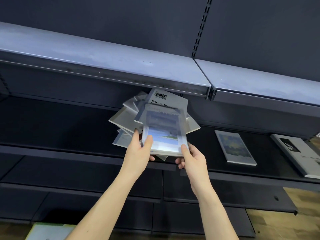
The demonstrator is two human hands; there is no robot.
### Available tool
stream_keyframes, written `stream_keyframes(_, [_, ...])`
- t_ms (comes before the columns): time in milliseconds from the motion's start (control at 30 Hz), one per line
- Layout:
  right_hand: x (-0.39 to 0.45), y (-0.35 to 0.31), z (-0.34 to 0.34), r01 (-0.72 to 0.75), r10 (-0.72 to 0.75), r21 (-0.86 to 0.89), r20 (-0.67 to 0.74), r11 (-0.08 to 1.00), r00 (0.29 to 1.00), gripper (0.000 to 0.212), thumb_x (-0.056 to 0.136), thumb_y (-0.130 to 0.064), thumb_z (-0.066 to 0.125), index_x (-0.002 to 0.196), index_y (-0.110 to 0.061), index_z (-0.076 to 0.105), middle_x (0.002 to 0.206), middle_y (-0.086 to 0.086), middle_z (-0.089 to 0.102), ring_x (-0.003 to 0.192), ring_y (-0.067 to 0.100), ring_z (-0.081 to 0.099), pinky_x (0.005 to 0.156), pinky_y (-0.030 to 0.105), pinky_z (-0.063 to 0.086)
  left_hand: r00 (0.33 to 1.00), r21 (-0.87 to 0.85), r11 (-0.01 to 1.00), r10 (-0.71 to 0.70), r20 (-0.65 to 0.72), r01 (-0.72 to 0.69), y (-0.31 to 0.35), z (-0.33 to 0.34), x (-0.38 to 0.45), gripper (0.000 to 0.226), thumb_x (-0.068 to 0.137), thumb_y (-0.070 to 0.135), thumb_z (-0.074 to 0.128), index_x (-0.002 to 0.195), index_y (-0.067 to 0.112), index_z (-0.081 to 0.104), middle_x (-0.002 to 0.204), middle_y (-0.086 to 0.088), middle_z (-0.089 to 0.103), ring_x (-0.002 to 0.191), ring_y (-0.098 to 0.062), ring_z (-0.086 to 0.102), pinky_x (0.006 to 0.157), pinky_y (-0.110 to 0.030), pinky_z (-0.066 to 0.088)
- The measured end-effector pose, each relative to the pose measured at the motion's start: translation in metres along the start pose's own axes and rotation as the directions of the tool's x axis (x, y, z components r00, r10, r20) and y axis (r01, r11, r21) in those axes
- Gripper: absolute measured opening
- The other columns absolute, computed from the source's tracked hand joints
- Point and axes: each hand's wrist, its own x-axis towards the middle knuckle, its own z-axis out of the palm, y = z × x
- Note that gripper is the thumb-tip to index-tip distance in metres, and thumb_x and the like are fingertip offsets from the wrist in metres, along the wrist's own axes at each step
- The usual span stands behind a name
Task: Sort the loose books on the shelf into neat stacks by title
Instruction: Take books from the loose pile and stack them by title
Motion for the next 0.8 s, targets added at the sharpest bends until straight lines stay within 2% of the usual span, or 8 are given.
stream_keyframes(100, [0.001, 0.0, -0.002, -0.031, 0.031, -0.018, 0.011, 0.999, 0.999, 0.027, 0.099, -0.022, 0.053, 0.124, -0.023, 0.063, 0.09, -0.006, 0.071, 0.061, 0.01, 0.056, 0.059, 0.023, 0.048, 1.0, 0.0, 1.0, 0.025, -0.012, -0.025, -0.005, 0.004, 0.005, 0.038, 0.101, 0.029, 0.038, 0.138, 0.033, 0.043, 0.108, -0.004, 0.064, 0.072, -0.029, 0.062, 0.066, -0.044, 0.054])
stream_keyframes(167, [0.0, -0.002, -0.006, -0.047, 0.047, -0.006, 0.019, 0.999, 0.999, 0.028, 0.098, -0.018, 0.052, 0.123, -0.021, 0.065, 0.091, -0.005, 0.072, 0.061, 0.01, 0.056, 0.056, 0.023, 0.047, 0.998, -0.001, 0.999, 0.055, 0.008, -0.055, -0.008, 0.008, 0.002, 0.035, 0.102, 0.027, 0.037, 0.135, 0.034, 0.045, 0.109, -0.01, 0.063, 0.069, -0.02, 0.055, 0.065, -0.046, 0.054])
stream_keyframes(300, [-0.006, 0.001, -0.022, -0.033, 0.033, 0.027, 0.008, 0.999, 0.999, 0.031, 0.099, -0.015, 0.05, 0.119, -0.029, 0.068, 0.095, -0.003, 0.074, 0.062, 0.011, 0.054, 0.056, 0.023, 0.046, 0.994, -0.024, 0.996, 0.086, 0.066, -0.085, -0.01, 0.02, -0.005, 0.048, 0.103, 0.028, 0.036, 0.15, 0.035, 0.029, 0.104, 0.018, 0.06, 0.076, -0.008, 0.056, 0.075, -0.042, 0.055])
stream_keyframes(367, [-0.008, 0.003, -0.033, -0.025, 0.025, 0.034, -0.018, 0.999, 1.0, 0.033, 0.1, -0.013, 0.049, 0.12, -0.031, 0.068, 0.096, -0.004, 0.074, 0.063, 0.012, 0.053, 0.057, 0.022, 0.046, 0.989, -0.029, 0.995, 0.096, 0.112, -0.093, -0.01, 0.03, -0.007, 0.052, 0.103, 0.031, 0.036, 0.153, 0.037, 0.021, 0.131, 0.024, 0.051, 0.101, 0.0, 0.058, 0.091, -0.041, 0.054])
stream_keyframes(400, [-0.009, 0.003, -0.038, -0.017, 0.018, 0.035, -0.026, 0.999, 1.0, 0.034, 0.1, -0.013, 0.048, 0.12, -0.032, 0.068, 0.095, -0.005, 0.074, 0.064, 0.012, 0.053, 0.057, 0.022, 0.047, 0.985, -0.029, 0.994, 0.109, 0.133, -0.106, -0.009, 0.034, -0.009, 0.053, 0.103, 0.032, 0.037, 0.153, 0.039, 0.019, 0.144, 0.027, 0.04, 0.119, 0.003, 0.051, 0.1, -0.042, 0.049])
stream_keyframes(467, [-0.007, 0.002, -0.049, -0.01, 0.011, 0.033, -0.034, 0.999, 0.999, 0.036, 0.099, -0.012, 0.049, 0.123, -0.032, 0.067, 0.094, -0.007, 0.073, 0.065, 0.012, 0.055, 0.057, 0.022, 0.047, 0.98, -0.038, 0.992, 0.124, 0.158, -0.12, -0.006, 0.043, -0.01, 0.054, 0.102, 0.032, 0.037, 0.152, 0.041, 0.019, 0.146, 0.037, 0.031, 0.135, 0.001, 0.038, 0.109, -0.044, 0.041])
stream_keyframes(667, [-0.003, 0.004, -0.086, -0.006, 0.008, 0.04, -0.047, 0.999, 0.999, 0.038, 0.098, -0.011, 0.048, 0.123, -0.033, 0.066, 0.104, -0.006, 0.074, 0.065, 0.013, 0.056, 0.059, 0.023, 0.048, 0.977, 0.013, 0.995, 0.094, 0.192, -0.099, -0.009, 0.08, -0.006, 0.056, 0.093, 0.042, 0.036, 0.147, 0.048, 0.023, 0.151, 0.021, 0.036, 0.139, -0.018, 0.037, 0.11, -0.053, 0.038])
stream_keyframes(800, [0.002, 0.009, -0.123, -0.012, 0.015, 0.03, -0.086, 0.999, 0.996, 0.035, 0.098, -0.011, 0.048, 0.118, -0.032, 0.068, 0.103, -0.006, 0.074, 0.063, 0.013, 0.056, 0.058, 0.023, 0.047, 0.973, 0.009, 0.996, 0.086, 0.215, -0.09, 0.0, 0.12, -0.011, 0.055, 0.1, 0.031, 0.037, 0.151, 0.044, 0.02, 0.15, 0.028, 0.032, 0.138, -0.013, 0.038, 0.111, -0.048, 0.039])
